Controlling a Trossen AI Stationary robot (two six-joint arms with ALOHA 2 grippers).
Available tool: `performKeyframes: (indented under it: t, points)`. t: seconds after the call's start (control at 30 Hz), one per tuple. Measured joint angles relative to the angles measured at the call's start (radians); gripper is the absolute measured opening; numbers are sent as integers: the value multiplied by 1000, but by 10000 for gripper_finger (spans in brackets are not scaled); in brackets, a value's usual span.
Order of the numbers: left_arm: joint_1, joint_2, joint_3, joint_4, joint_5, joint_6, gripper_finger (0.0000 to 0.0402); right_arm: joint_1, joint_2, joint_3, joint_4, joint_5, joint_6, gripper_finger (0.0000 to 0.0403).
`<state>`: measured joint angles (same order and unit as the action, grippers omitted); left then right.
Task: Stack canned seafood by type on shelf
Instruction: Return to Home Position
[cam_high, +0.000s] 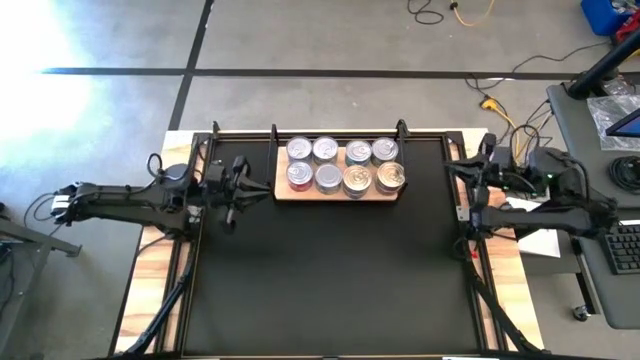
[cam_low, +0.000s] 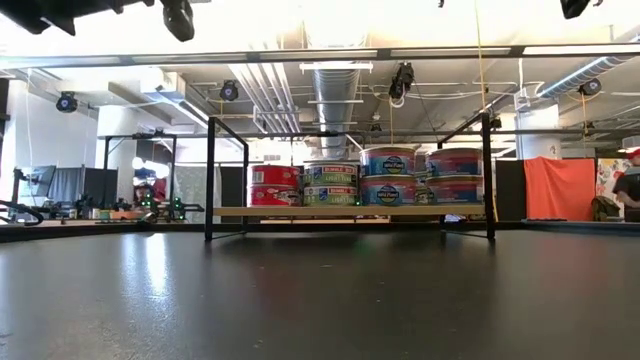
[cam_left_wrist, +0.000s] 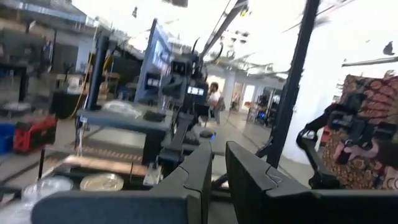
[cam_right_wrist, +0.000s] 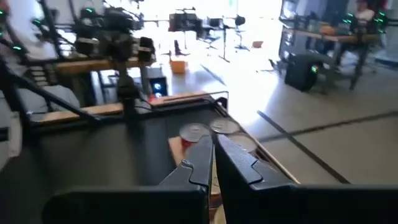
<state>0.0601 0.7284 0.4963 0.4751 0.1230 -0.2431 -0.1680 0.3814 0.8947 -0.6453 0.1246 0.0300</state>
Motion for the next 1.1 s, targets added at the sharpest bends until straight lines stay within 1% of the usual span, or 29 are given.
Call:
performKeyframes:
  t: [0.13,0.3,0.4,0.57,0.63,0.73,0.87,0.93,1.0,1.1]
  points:
    - [-4,-18,-45,51,0,1,32,0,-68,-80,69,-32,-5,13]
    - [-7,-39,-73,49,0,-12,32,0,-168,-218,256,-63,-2,13]
    - [-7,-50,-74,47,0,-12,32,0,-226,-299,339,-81,19,13]
    - [-7,-76,-74,43,1,-11,32,0,-318,-400,430,-102,34,13]
    - [-7,-92,-83,41,12,-12,32,0,-348,-427,441,-115,24,13]
    - [-10,-124,-103,40,25,-5,32,0,-378,-442,449,-137,-25,13]
    - [-14,-181,-146,41,21,17,32,0,-377,-455,451,-136,-66,13]
    - [-14,-210,-175,51,17,20,32,0,-377,-474,471,-161,-65,13]
    - [-14,-239,-199,54,17,17,32,0,-379,-507,515,-199,-44,13]
    - [-14,-282,-231,56,1,16,32,0,-379,-575,646,-225,-2,13]
